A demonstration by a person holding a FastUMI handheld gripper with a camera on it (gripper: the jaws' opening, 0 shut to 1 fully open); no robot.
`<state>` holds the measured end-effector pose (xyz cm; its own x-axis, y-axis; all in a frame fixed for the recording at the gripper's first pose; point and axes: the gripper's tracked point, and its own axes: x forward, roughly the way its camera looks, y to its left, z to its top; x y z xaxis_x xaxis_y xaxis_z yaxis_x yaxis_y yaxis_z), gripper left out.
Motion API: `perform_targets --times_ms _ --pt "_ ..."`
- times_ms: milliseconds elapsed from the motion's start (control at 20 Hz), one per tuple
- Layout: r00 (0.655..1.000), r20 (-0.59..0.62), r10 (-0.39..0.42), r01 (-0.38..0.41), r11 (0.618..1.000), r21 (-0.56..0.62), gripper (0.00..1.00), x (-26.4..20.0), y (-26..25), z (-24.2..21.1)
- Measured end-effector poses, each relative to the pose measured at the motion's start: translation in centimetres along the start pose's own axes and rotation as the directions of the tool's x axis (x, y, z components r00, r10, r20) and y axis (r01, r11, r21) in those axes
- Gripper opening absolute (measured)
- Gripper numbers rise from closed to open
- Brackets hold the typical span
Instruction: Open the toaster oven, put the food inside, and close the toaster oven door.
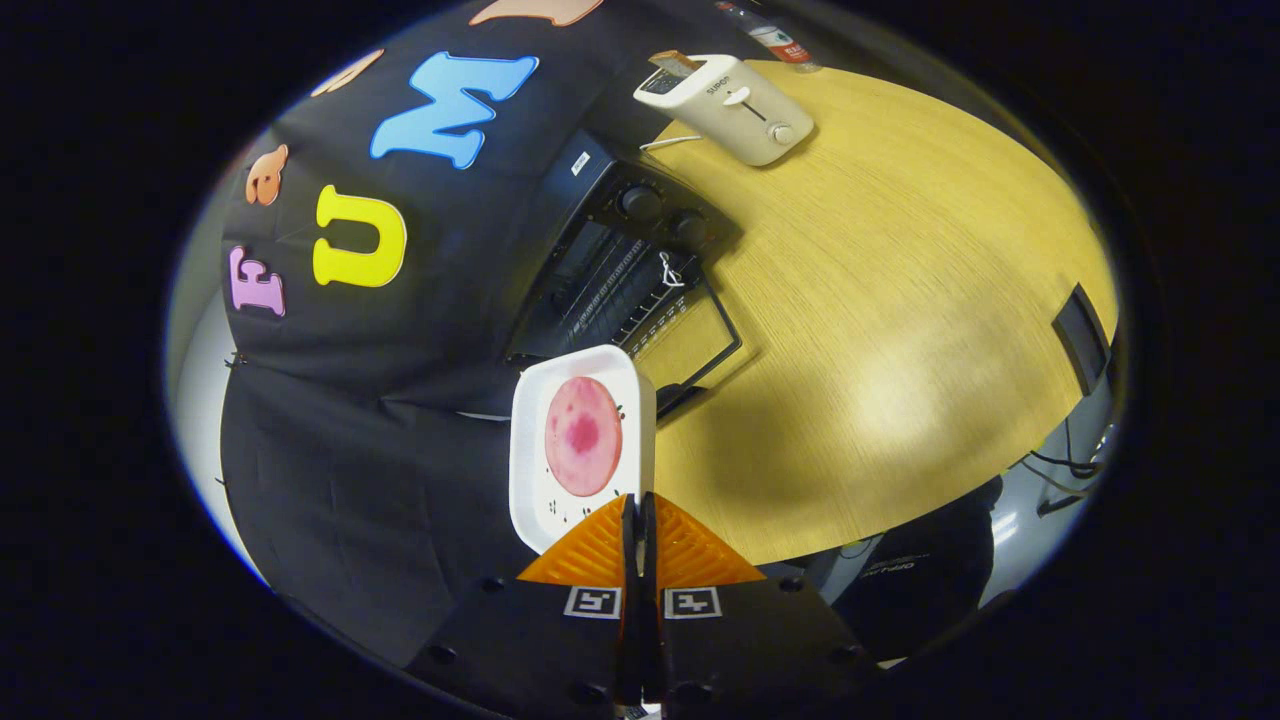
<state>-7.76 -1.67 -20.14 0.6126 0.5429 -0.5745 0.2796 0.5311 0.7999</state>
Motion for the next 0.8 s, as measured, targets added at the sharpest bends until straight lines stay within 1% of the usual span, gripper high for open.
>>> perform_targets --times_ms 150,300,500,650,800 --pt "0.999 0.049 0.017 -0.018 0.999 0.033 0.02 2.0 1.1 0.9" --pt "0.997 0.067 0.029 -0.034 0.997 0.066 0.02 4.5 1.8 2.3" --pt "0.997 0.076 -0.024 0.019 0.998 0.06 0.02 8.1 0.6 4.4" --pt "0.993 0.097 -0.066 0.056 0.993 0.103 0.02 11.3 -0.6 6.3" --pt "0.991 0.11 -0.079 0.062 0.986 0.157 0.02 14.2 -0.7 7.8"
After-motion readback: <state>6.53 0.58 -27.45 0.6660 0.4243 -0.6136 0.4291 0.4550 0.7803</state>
